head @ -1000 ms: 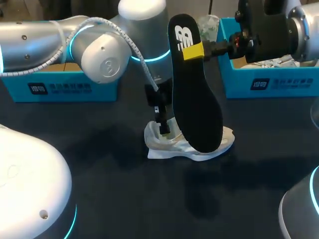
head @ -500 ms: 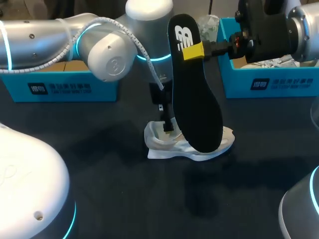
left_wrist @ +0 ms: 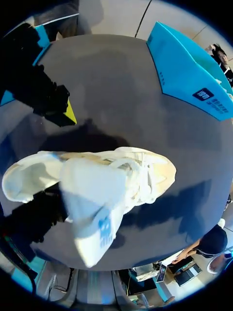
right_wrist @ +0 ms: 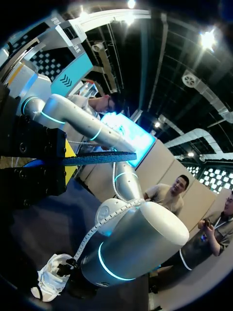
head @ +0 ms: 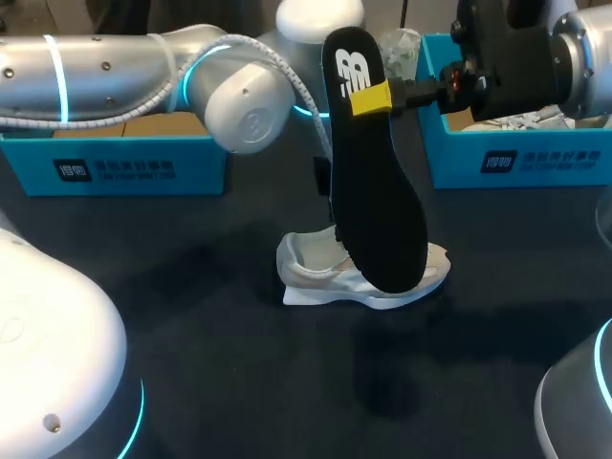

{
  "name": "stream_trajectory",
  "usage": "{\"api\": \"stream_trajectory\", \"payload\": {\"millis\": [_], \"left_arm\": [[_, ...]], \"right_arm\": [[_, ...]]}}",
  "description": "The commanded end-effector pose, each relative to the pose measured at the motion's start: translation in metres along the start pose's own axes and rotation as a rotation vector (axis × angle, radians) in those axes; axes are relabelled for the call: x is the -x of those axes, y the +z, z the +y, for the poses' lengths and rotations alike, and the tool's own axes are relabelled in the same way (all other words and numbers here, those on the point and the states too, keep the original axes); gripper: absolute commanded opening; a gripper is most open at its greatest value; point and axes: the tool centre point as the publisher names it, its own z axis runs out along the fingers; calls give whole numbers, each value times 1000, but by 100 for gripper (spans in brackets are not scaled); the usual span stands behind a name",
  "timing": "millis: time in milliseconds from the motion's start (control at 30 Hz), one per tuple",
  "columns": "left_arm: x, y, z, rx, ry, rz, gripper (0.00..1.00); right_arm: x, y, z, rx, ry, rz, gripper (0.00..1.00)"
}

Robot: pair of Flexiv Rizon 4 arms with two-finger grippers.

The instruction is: Take the shoe out of the shoebox, open the shoe tongue, remove and reinsert the insole, then place the shoe into the shoebox

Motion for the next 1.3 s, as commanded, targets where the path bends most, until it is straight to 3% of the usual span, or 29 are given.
{"api": "stream_trajectory", "payload": {"millis": [33, 367, 400, 667, 767, 800, 867, 1100, 1300], "left_arm": [[5, 17, -9, -9, 16, 18, 48], [-2, 30, -6, -21, 37, 45, 55], [-2, 32, -6, -21, 38, 46, 51], [-5, 40, -2, -25, 32, 72, 44], [-7, 43, -1, -22, 26, 78, 35], [-7, 44, -1, -22, 21, 80, 30], [-8, 46, -1, -19, 18, 86, 0], [-18, 50, 0, -20, 19, 113, 0], [-19, 41, -2, -43, 91, 207, 0]], "right_arm": [[1, 2, 1, -3, 2, -3, 0], [1, 2, 1, -3, 2, -3, 0], [1, 2, 1, -3, 2, -3, 0], [1, 2, 1, -3, 2, -3, 0], [1, 2, 1, -3, 2, -3, 0], [1, 2, 1, -3, 2, -3, 0], [1, 2, 1, -3, 2, -3, 0], [1, 2, 1, -3, 2, -3, 0], [1, 2, 1, -3, 2, -3, 0]]}}
